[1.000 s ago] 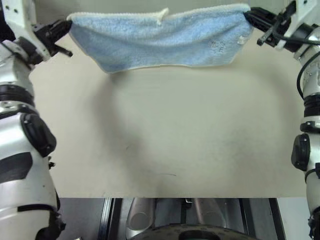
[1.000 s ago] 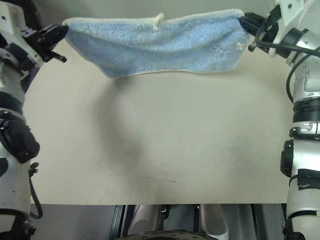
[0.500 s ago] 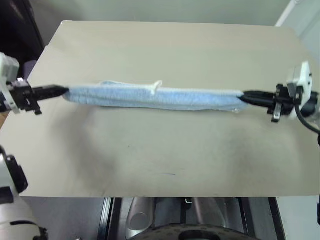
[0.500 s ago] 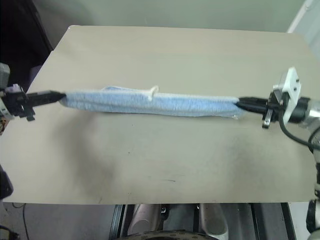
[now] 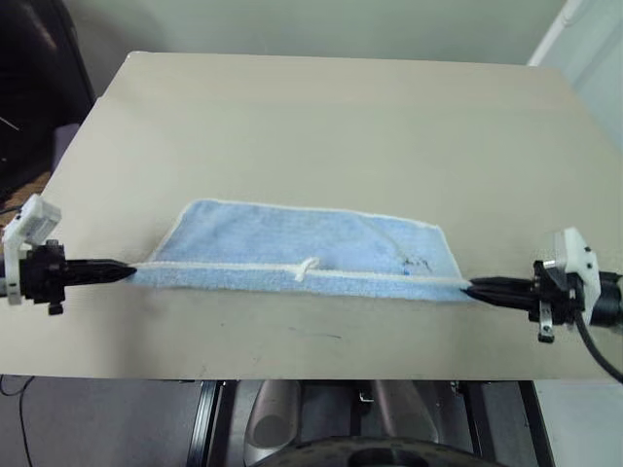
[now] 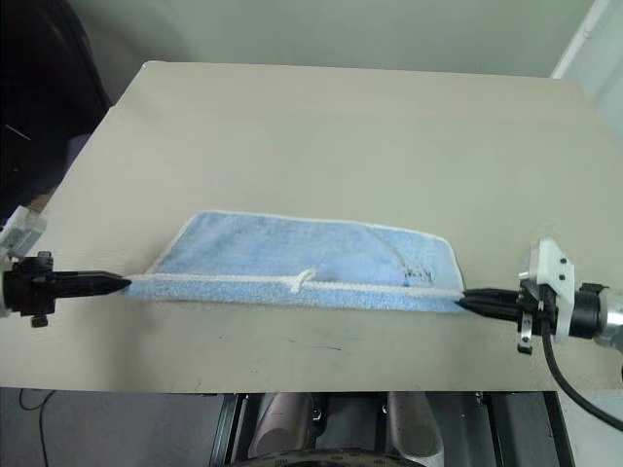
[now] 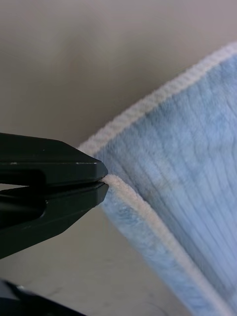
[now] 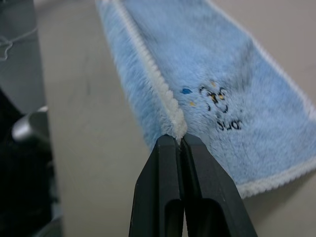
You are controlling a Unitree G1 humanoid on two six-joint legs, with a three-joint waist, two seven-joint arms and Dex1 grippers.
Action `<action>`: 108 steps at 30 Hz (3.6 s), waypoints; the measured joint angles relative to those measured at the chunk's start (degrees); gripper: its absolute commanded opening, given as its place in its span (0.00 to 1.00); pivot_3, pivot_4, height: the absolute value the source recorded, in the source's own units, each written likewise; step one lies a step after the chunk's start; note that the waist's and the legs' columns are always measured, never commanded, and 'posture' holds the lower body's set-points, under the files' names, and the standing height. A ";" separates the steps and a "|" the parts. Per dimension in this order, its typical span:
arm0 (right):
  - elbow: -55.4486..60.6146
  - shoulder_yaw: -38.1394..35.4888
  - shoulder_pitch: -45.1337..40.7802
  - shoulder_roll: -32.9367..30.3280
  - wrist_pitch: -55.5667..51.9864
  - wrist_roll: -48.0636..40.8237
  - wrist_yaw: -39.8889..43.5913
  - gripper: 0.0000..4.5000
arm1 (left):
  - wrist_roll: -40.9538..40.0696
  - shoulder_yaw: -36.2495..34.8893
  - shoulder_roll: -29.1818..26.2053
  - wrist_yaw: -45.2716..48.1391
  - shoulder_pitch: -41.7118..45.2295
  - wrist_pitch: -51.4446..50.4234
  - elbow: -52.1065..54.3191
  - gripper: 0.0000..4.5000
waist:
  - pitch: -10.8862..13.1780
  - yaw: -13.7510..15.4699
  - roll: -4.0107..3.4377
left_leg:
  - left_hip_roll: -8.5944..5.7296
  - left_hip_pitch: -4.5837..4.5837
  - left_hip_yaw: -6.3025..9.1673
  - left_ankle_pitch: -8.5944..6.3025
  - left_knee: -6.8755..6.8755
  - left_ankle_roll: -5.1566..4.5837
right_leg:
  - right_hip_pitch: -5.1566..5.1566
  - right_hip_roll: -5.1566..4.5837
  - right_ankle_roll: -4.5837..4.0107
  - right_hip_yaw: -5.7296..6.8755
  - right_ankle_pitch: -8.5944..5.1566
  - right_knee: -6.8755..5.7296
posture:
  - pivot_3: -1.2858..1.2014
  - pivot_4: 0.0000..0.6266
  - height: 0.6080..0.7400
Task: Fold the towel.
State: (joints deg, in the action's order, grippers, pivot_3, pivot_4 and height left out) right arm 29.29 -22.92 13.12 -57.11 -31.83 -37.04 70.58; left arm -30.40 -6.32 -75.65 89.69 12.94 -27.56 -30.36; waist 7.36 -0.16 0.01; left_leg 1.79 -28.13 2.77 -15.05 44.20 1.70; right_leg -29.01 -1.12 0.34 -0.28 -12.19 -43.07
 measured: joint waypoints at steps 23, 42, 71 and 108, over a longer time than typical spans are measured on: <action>-14.14 10.22 -15.52 4.91 4.96 7.98 -7.20 0.00 | 6.85 2.42 10.94 -2.06 19.67 3.58 -12.51 0.01 | -0.05 0.26 0.08 | -0.01 0.01 0.06 0.34 -0.12 -0.73 | 0.01 0.01 -0.60 -0.01 0.15 0.07 | 0.52 0.24 0.68; -24.64 15.65 -22.10 9.21 9.50 13.73 -9.36 0.00 | 21.00 4.66 24.11 -9.93 37.97 20.31 -37.57 0.01 | -0.05 0.49 0.10 | -0.03 0.02 -0.04 0.48 -0.12 -0.89 | 0.14 0.01 -0.31 0.01 0.12 0.14 | 0.52 0.24 0.68; -31.81 17.99 -28.89 10.86 7.67 13.13 -5.72 0.53 | 23.61 2.39 27.42 -12.66 38.28 22.03 -40.68 0.61 | -0.05 0.51 0.10 | -0.05 0.04 -0.04 0.53 -0.11 -0.92 | 0.20 0.01 -0.26 0.00 0.11 0.15 | 0.52 0.24 0.68; -9.02 3.34 2.28 13.23 -32.98 -73.30 -64.70 0.99 | 9.73 1.05 38.16 -3.86 17.74 21.38 5.82 1.00 | -0.02 1.06 0.21 | -0.13 -0.08 0.09 -0.01 -0.10 -0.33 | 0.37 0.20 0.71 -0.06 -0.36 0.48 | 0.52 0.24 0.68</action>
State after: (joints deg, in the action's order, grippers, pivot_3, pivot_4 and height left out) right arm 20.27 -19.58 15.40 -43.88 -64.81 -110.35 5.88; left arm -20.67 -5.27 -37.49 85.83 30.69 -6.18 -24.54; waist 7.33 0.90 0.23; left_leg 1.66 -28.21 2.85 -15.06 44.11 1.37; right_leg -28.63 -0.91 1.06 -0.33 -12.55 -42.59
